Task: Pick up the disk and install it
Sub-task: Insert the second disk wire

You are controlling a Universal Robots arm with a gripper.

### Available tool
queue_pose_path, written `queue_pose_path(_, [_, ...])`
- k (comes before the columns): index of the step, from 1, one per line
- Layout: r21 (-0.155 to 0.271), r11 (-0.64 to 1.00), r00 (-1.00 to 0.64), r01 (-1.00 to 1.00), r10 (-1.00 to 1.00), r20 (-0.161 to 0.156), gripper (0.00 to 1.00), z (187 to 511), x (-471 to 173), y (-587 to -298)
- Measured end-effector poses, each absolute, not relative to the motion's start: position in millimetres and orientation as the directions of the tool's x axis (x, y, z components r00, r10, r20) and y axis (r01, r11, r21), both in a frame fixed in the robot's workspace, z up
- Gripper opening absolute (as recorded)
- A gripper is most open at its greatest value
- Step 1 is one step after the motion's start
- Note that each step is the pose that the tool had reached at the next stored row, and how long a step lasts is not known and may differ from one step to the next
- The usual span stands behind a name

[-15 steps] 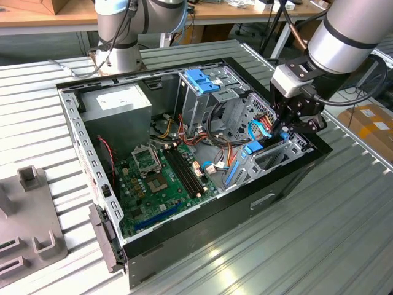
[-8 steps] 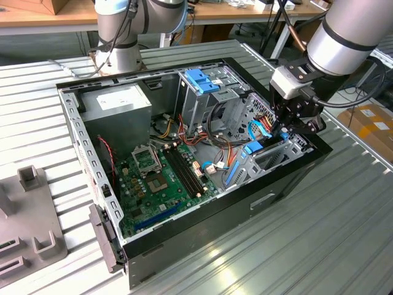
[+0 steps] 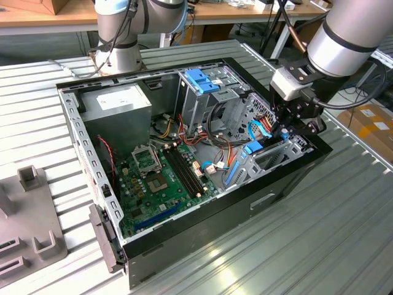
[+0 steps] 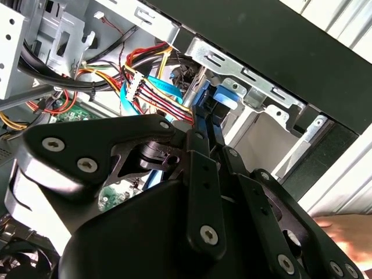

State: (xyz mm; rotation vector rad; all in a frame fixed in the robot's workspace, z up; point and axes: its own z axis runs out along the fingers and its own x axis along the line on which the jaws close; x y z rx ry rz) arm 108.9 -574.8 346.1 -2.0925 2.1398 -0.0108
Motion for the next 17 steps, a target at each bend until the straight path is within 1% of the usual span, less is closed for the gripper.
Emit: queue_pose_path(17, [-0.109,0.028,-0.017,-0.994,-0.994,-0.105,0.17,344.0,108.5,-575.7])
